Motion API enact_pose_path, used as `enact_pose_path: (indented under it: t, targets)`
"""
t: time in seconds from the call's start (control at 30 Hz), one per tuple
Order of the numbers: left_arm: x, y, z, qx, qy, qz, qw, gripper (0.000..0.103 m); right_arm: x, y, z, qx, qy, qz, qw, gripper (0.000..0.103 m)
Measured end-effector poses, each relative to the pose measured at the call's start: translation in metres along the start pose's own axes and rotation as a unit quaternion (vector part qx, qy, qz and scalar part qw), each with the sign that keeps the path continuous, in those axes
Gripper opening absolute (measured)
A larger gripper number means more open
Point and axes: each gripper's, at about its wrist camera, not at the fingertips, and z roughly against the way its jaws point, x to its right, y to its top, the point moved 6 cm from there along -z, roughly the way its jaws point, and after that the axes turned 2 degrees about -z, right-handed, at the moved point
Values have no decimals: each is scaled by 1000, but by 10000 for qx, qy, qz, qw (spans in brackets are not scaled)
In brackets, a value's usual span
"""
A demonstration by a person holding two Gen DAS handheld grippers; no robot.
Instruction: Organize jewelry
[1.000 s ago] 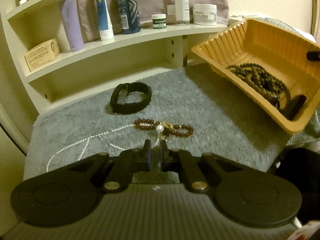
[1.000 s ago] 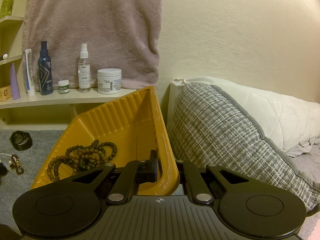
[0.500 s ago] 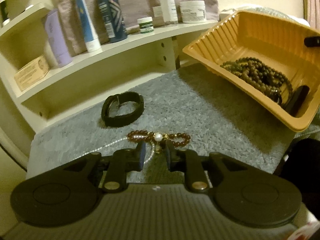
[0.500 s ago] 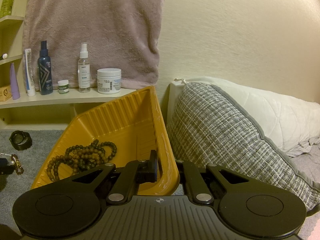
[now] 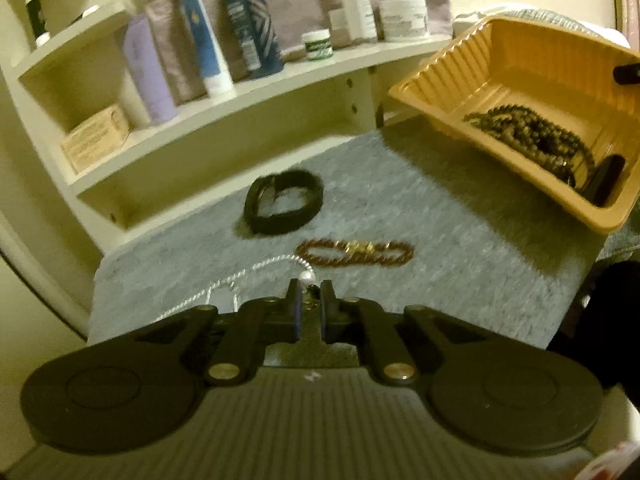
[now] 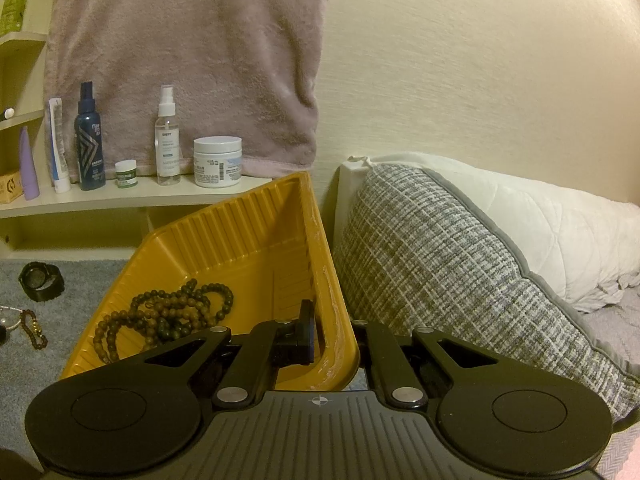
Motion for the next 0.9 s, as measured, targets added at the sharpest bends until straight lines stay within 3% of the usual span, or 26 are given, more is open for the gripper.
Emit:
enact_pose_path:
  t: [0.1,0.37,0.6,0.9]
  targets:
    - [0,-5,2,-19,-1,-14,10000,21,0,0,0,-3,0,5,10000,6]
    - [5,-6,3,27,-72,-5,10000,21,0,0,0,2,0,12,10000,6]
    - [20,0,6,98,-471,-121,9988,19,0,0,0,2,-3,11,10000,6]
    - [8,-7,2,-9,-357,113,9993,20,0,0,0,2,-4,19,10000,6]
